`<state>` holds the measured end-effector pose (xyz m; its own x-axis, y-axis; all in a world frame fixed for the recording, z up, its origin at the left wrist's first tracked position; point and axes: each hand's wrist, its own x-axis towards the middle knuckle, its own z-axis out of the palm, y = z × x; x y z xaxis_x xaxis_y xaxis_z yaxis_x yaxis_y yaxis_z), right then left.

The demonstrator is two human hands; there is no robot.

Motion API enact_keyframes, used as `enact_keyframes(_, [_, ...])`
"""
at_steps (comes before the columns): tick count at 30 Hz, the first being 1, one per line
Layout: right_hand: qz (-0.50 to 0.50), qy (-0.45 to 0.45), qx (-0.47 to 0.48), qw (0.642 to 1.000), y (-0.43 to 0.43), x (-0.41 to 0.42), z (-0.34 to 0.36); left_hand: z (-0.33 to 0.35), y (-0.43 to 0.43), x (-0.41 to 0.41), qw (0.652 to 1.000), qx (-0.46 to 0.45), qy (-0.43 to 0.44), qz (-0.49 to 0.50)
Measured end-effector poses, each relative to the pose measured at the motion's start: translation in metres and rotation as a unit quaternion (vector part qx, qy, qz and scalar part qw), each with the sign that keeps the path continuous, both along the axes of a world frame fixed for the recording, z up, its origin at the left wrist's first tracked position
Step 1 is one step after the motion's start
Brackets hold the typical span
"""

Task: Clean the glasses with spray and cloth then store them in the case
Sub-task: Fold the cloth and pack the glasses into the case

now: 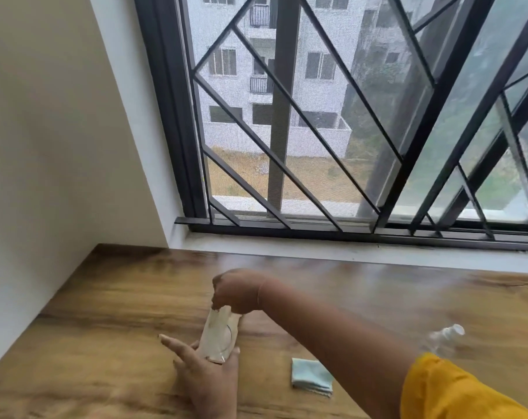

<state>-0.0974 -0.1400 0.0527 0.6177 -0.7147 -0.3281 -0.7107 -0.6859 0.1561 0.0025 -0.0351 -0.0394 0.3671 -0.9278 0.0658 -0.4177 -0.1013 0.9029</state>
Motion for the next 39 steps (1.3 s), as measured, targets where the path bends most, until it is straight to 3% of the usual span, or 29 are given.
enact_keyframes(13, [-0.030,-0.014,0.033,0.999,-0.023,0.028,-0.002,0.003,0.000,-0.002,0.999,0.026,-0.022,0.012])
enact_keyframes(24, [0.007,-0.060,-0.036,0.997,-0.014,0.007,-0.013,0.000,-0.001,0.001,0.999,0.016,0.016,-0.038])
enact_keyframes(30, [-0.100,-0.117,-0.069,0.986,0.016,-0.051,-0.004,-0.007,-0.016,-0.001,0.976,0.014,0.106,-0.189])
enact_keyframes(35, [-0.252,-0.139,-0.055,0.956,0.052,-0.106,-0.014,-0.012,-0.040,-0.017,0.916,0.046,0.125,-0.377])
enact_keyframes(39, [-0.349,-0.172,-0.033,0.921,0.076,-0.129,-0.023,-0.017,-0.049,-0.032,0.883,0.046,0.112,-0.454])
